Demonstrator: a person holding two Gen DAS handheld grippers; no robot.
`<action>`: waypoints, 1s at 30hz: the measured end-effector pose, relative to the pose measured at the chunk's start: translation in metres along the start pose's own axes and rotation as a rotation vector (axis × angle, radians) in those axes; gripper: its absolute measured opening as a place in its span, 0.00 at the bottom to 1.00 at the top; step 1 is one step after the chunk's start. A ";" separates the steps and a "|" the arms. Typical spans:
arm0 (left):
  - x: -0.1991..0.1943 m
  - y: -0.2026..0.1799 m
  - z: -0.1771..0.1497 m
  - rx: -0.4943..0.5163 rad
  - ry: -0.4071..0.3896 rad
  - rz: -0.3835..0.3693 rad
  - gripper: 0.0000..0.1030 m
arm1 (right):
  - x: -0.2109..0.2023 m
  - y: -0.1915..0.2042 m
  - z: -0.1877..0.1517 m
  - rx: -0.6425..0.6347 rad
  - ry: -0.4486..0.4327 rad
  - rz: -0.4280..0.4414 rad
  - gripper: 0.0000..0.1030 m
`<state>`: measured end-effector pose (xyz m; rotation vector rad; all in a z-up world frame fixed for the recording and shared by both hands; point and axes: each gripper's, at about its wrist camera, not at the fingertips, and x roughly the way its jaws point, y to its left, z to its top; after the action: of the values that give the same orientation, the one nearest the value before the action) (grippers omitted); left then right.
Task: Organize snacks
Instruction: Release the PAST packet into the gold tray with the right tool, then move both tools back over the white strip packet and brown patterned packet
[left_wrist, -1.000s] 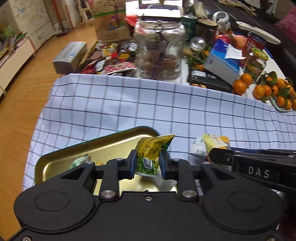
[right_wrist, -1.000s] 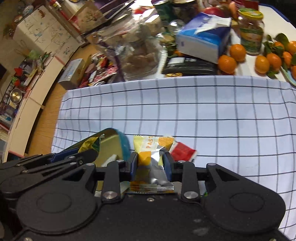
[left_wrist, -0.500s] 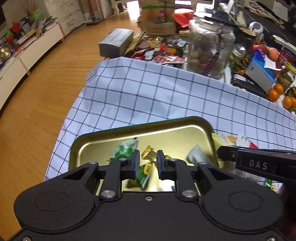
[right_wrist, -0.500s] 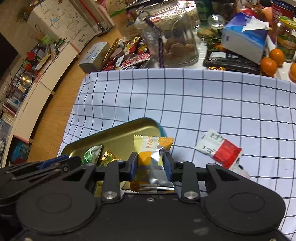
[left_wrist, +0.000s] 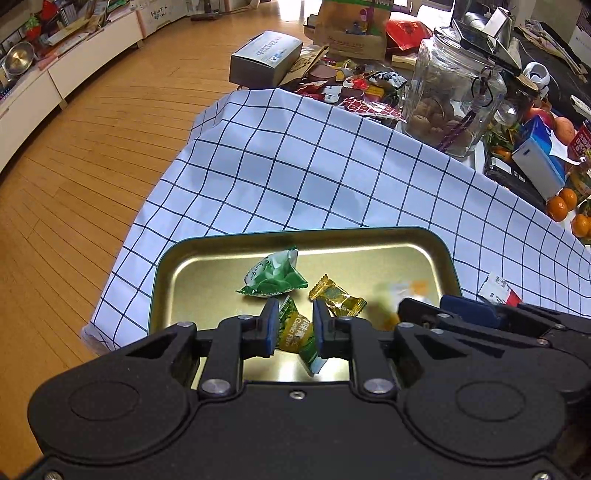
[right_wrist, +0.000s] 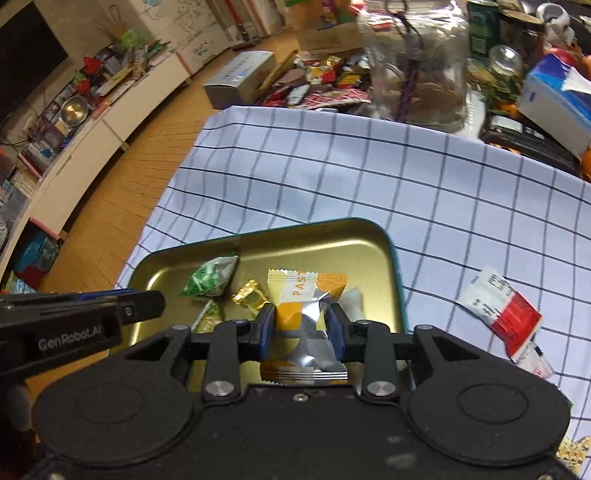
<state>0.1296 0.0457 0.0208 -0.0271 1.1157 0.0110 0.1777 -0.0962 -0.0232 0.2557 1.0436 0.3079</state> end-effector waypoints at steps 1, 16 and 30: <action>0.000 0.000 0.000 -0.002 0.001 -0.002 0.25 | -0.001 0.003 0.000 -0.013 -0.008 0.000 0.45; 0.011 -0.052 0.000 0.094 0.040 -0.067 0.32 | -0.018 -0.039 0.005 0.093 -0.034 -0.111 0.46; 0.019 -0.137 -0.008 0.271 0.041 -0.171 0.33 | -0.048 -0.133 -0.002 0.265 -0.021 -0.213 0.49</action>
<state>0.1333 -0.0912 0.0024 0.1202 1.1447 -0.2943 0.1706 -0.2371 -0.0326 0.3815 1.0808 -0.0269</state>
